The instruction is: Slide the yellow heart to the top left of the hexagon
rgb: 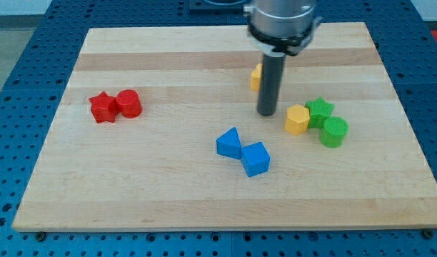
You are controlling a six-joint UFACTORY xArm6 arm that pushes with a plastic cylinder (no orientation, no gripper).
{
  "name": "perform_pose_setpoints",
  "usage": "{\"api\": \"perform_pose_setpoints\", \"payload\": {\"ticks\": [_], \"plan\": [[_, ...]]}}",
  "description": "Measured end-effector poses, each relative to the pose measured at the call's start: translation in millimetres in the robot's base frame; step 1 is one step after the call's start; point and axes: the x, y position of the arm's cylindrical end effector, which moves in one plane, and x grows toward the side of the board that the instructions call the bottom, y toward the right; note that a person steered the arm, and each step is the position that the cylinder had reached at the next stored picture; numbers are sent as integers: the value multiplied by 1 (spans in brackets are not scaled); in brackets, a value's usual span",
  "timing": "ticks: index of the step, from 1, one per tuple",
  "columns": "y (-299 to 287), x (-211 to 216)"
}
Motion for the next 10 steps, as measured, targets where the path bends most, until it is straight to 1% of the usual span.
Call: {"api": "perform_pose_setpoints", "payload": {"ticks": [1, 2, 3, 4, 5, 7, 8, 9, 10], "plan": [[-33, -6], [-60, -50], [-38, -135], [-13, -142], [23, -131], [19, -127], [-1, -127], [-6, -110], [21, -87]]}}
